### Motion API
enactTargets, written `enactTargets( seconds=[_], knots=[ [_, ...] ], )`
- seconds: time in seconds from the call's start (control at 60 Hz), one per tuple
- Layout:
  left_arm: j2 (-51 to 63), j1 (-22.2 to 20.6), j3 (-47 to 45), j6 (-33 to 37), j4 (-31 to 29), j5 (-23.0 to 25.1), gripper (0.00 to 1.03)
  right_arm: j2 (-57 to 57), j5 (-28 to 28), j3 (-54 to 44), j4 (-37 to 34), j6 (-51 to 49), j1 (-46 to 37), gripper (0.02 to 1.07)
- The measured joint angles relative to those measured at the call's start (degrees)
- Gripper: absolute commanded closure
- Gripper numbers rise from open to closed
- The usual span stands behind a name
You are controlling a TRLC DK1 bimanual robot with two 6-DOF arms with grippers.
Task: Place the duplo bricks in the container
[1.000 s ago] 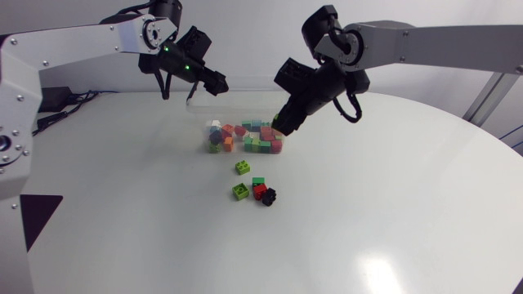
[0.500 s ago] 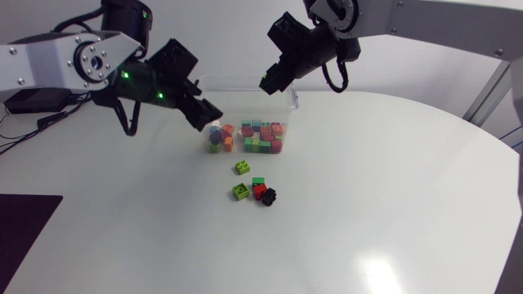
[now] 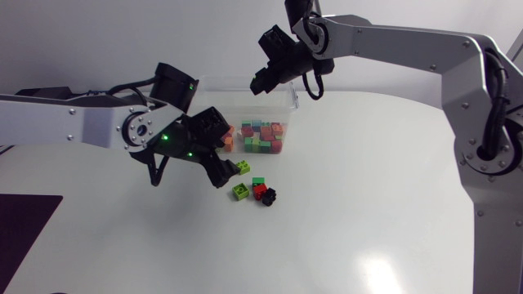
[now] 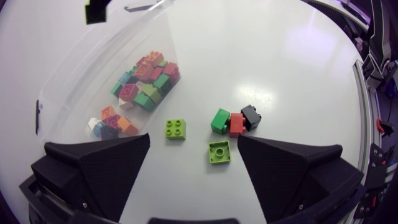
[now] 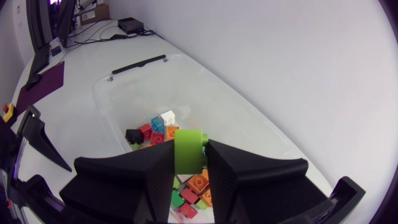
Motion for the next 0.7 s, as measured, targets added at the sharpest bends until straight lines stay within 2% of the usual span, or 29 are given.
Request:
enactTargets(
  seconds=[0.017, 0.033, 0.067, 0.233, 0.35, 0.7],
  knots=[
    [0.5, -0.2, -0.1, 0.0, 0.1, -0.3, 0.06, 0.3, 0.3, 0.5, 0.1, 0.1, 0.0, 0.44],
    [0.8, -0.4, -0.2, -0.1, 0.2, -0.6, 0.06, 0.9, 0.7, 1.1, 0.3, 0.3, 0.0, 0.27],
    [1.9, -0.9, -0.3, -0.2, 0.2, -1.3, 0.06, 1.6, 1.0, 1.9, 0.7, 0.5, 0.0, 0.04],
    [5.7, -2.2, -0.5, -0.5, 0.5, -3.4, 0.06, 2.3, 1.2, 1.8, 1.4, 1.6, -0.1, 0.06],
    [8.2, -2.3, -0.5, -0.5, 0.9, -4.3, 0.07, -0.9, 1.2, -2.8, 2.5, 1.6, -0.1, 0.06],
    [14.1, -2.3, 3.0, -0.5, -0.4, -4.9, 0.11, -24.2, -0.8, -27.3, 3.7, 1.5, -2.8, 0.06]
  ],
)
